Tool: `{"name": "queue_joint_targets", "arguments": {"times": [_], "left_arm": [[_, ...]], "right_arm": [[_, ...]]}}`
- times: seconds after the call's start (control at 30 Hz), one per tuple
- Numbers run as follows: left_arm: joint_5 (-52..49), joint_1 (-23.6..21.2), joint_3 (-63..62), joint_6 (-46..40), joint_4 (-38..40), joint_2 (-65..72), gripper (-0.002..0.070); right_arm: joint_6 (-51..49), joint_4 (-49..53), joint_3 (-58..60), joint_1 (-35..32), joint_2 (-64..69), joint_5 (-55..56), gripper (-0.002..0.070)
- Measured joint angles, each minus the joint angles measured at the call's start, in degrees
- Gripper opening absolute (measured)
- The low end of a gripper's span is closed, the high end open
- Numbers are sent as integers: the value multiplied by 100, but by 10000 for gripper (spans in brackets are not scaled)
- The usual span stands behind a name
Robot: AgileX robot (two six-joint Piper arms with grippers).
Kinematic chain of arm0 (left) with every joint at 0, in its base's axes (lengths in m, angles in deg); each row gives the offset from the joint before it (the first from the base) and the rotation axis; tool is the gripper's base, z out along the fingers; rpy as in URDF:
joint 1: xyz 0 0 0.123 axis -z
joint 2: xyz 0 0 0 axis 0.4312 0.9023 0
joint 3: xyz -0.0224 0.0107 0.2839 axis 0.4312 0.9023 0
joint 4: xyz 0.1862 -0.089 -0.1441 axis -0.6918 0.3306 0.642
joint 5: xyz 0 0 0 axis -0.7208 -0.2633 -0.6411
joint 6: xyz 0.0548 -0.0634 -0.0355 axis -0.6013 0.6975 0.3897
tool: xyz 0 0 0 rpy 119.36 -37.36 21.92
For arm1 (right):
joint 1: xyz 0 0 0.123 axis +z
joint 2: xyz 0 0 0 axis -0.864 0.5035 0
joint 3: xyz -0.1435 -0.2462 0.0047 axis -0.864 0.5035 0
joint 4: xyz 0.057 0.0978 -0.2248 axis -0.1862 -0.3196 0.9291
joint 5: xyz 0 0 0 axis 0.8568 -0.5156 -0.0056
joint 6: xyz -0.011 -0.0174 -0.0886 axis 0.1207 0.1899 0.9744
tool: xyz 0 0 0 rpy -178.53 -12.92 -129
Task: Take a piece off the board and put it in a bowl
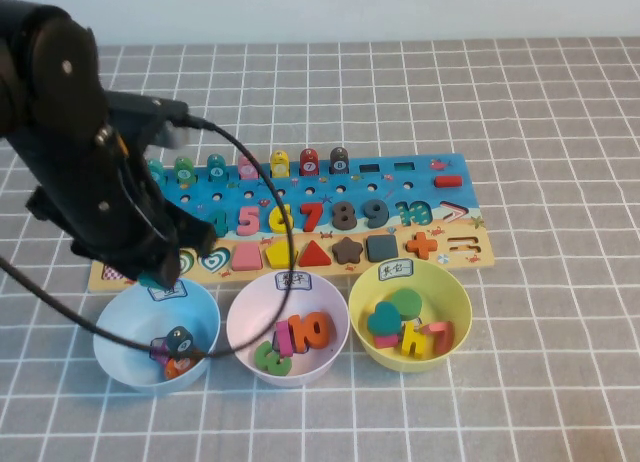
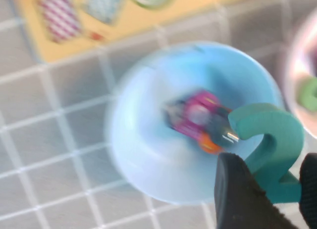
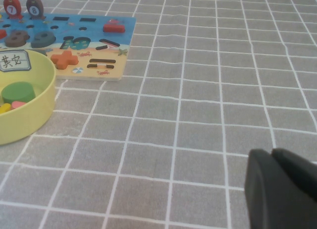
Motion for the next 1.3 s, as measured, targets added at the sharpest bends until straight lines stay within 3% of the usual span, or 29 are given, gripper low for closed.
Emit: {"name": "queue_joint_targets", "arguments": {"times": [0.33,0.47,1.13,1.3], "left_arm": [[0,1276,246,-302,157,-54,221],[77,1497,246,-461,194,-41,221],[1061,1534,692,-800,194,579,221],[1137,1323,692,-745,345,803,221]], "right_arm": [[0,0,0,0,0,0,-18],[0,0,0,0,0,0,-18],[0,0,0,0,0,0,-18],[0,0,0,0,0,0,-18]]}}
